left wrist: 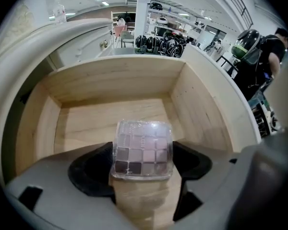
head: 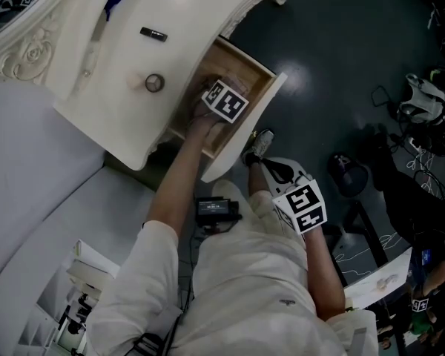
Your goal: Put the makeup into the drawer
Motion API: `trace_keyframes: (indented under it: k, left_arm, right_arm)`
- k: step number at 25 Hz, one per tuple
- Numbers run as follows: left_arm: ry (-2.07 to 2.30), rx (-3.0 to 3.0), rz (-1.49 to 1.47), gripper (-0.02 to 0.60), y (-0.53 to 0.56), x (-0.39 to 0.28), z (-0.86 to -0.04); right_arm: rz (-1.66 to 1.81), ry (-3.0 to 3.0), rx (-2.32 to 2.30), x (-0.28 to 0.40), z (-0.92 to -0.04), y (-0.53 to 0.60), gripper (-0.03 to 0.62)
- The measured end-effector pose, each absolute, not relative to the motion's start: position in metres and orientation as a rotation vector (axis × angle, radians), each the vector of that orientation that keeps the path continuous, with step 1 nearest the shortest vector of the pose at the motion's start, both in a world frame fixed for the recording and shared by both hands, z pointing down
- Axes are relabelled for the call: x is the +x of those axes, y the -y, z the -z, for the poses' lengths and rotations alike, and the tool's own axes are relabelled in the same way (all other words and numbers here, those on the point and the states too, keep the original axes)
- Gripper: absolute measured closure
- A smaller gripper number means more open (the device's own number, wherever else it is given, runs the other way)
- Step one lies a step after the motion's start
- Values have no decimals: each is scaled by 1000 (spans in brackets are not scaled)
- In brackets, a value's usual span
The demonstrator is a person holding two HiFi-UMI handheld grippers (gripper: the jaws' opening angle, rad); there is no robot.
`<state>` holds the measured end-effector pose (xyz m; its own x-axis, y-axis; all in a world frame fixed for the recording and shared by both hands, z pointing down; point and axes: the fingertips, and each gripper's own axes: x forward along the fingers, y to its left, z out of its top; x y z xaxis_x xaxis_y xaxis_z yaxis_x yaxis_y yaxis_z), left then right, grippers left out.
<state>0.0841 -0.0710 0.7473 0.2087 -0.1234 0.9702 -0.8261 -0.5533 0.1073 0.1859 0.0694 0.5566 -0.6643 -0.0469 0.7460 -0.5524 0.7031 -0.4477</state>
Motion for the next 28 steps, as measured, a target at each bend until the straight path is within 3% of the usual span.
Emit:
trace_keyframes:
  k: [9, 23, 26, 28]
  left_arm:
    - [976, 1859, -1397, 204, 74, 79, -714]
    - [1073, 1906, -1087, 206, 17, 96, -552]
    - [1099, 1937, -1051, 232, 3, 94, -526]
    - [1125, 1963, -1033, 284, -6, 90, -512]
  right_arm:
    - [-860, 2180, 477, 196, -552, -69, 582]
    - [-785, 2260, 556, 182, -502, -55, 582]
    - [-766, 2287, 566, 175, -490, -54, 582]
    - [-761, 2299, 565, 171, -484, -57, 582]
